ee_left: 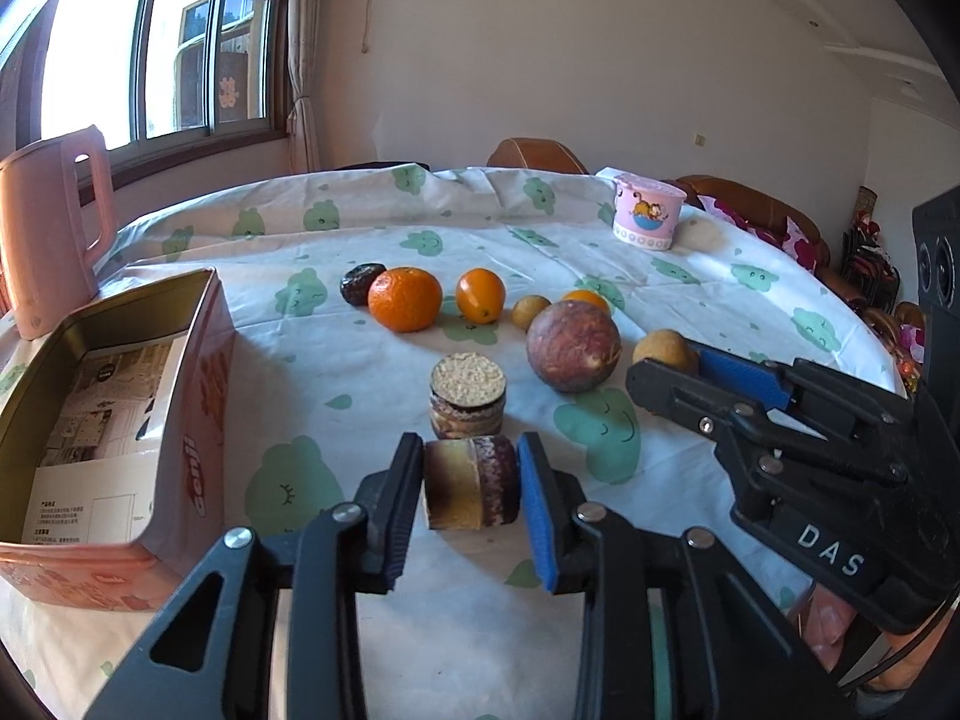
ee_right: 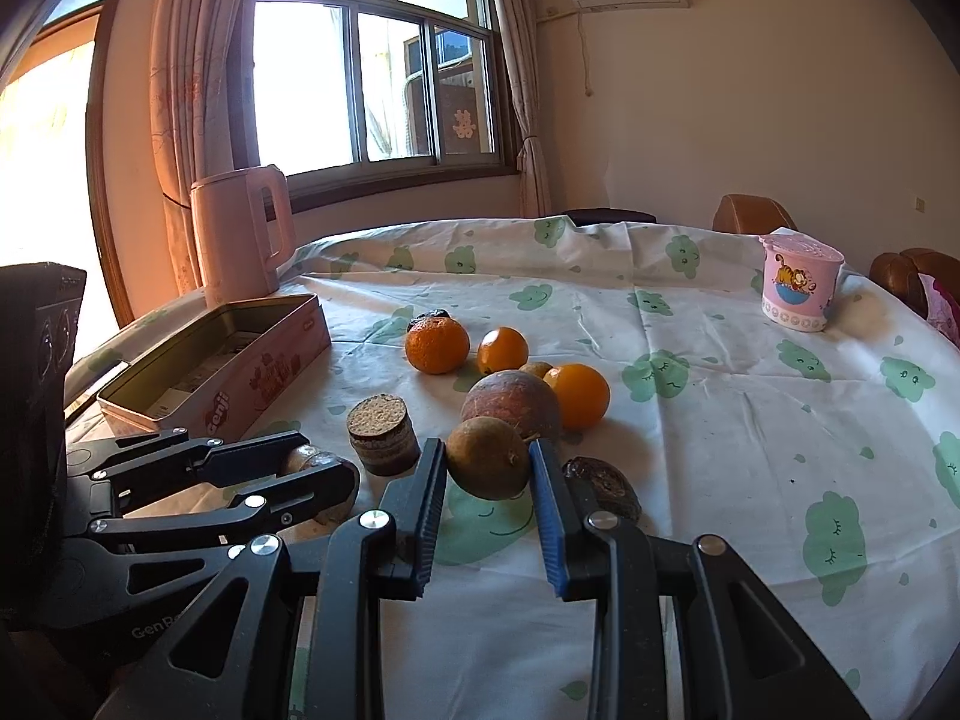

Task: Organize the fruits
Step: 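Grasp the cut sweet-potato piece with the left tool while the right tool grasps the brown kiwi, then carry the sweet-potato piece with the left tool while the right tool carries the kiwi over the tin box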

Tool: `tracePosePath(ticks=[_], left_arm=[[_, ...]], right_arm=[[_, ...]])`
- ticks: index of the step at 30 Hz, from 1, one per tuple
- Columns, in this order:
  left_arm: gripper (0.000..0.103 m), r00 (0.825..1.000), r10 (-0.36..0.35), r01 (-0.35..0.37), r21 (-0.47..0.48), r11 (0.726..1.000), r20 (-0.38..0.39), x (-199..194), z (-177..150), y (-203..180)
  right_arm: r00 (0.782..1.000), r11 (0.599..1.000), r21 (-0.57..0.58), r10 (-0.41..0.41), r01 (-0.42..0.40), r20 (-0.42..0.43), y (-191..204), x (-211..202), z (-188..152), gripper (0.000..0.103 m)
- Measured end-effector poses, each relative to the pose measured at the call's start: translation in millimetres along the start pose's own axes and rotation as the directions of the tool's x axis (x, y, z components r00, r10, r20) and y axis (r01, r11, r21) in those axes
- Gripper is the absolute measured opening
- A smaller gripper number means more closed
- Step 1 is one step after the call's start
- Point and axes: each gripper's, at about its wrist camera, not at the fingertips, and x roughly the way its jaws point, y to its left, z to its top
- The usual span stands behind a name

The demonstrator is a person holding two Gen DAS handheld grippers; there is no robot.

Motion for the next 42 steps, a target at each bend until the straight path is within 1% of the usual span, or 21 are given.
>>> tracePosePath(ticks=[7, 11, 18, 28, 38, 42], left_arm=[[0.034, 0.998, 0.048, -0.046, -0.029, 0.998, 0.049, -11, 3, 15], [0.034, 0.993, 0.080, -0.077, -0.037, 0.996, 0.084, -19, 5, 22], [0.034, 0.985, 0.120, -0.114, -0.051, 0.992, 0.121, -29, 8, 34], [0.034, 0.979, 0.148, -0.137, -0.087, 0.987, 0.143, -38, 11, 51], [0.034, 0.969, 0.187, -0.172, -0.103, 0.980, 0.160, -44, 14, 64], [0.034, 0.968, 0.192, -0.175, -0.109, 0.978, 0.162, -47, 14, 68]], right_arm=[[1.000, 0.999, -0.010, 0.031, -0.031, 0.006, 8, 1, 0, 0.030], [0.999, 0.998, -0.036, 0.050, -0.050, 0.014, 19, 2, 2, 0.030], [0.996, 0.994, -0.062, 0.090, -0.088, 0.023, 32, 3, 9, 0.030], [0.992, 0.988, -0.102, 0.119, -0.115, 0.036, 50, 4, 21, 0.030], [0.988, 0.981, -0.134, 0.146, -0.140, 0.042, 65, 9, 31, 0.030], [0.986, 0.978, -0.146, 0.160, -0.151, 0.047, 72, 12, 37, 0.030]])
